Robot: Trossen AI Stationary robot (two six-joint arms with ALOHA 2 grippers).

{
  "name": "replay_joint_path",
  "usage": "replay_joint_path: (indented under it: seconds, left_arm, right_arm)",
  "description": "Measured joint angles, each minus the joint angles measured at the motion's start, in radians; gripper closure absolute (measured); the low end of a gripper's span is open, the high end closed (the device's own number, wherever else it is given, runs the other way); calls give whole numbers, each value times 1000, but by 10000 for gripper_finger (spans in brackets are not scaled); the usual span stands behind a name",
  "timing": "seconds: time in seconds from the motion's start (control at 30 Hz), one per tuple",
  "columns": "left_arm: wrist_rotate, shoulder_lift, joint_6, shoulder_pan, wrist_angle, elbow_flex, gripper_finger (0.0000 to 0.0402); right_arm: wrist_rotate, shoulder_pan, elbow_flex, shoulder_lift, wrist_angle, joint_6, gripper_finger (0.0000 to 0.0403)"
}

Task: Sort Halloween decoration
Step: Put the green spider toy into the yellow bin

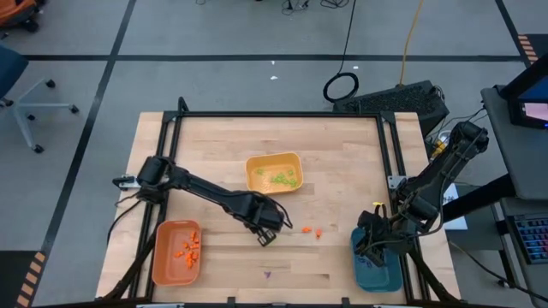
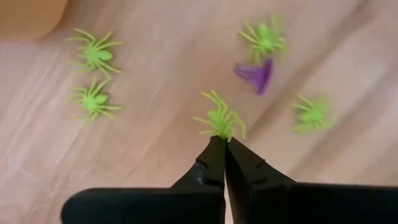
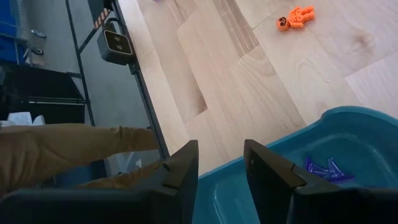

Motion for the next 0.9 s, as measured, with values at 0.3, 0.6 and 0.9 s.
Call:
replay_joint_path:
  seconds: [0.3,0.6,0.9]
  left_arm:
    - [100,-65,92,28,2,1,401]
    - [270,-117,133,33,109,2,401]
    - [277,-255,108,54,156,3,401]
  right_arm:
    - [0,0,0,0,-1,-1,285]
    - [0,0,0,0,3,-1,285]
    - [3,0,0,0,3,-27,285]
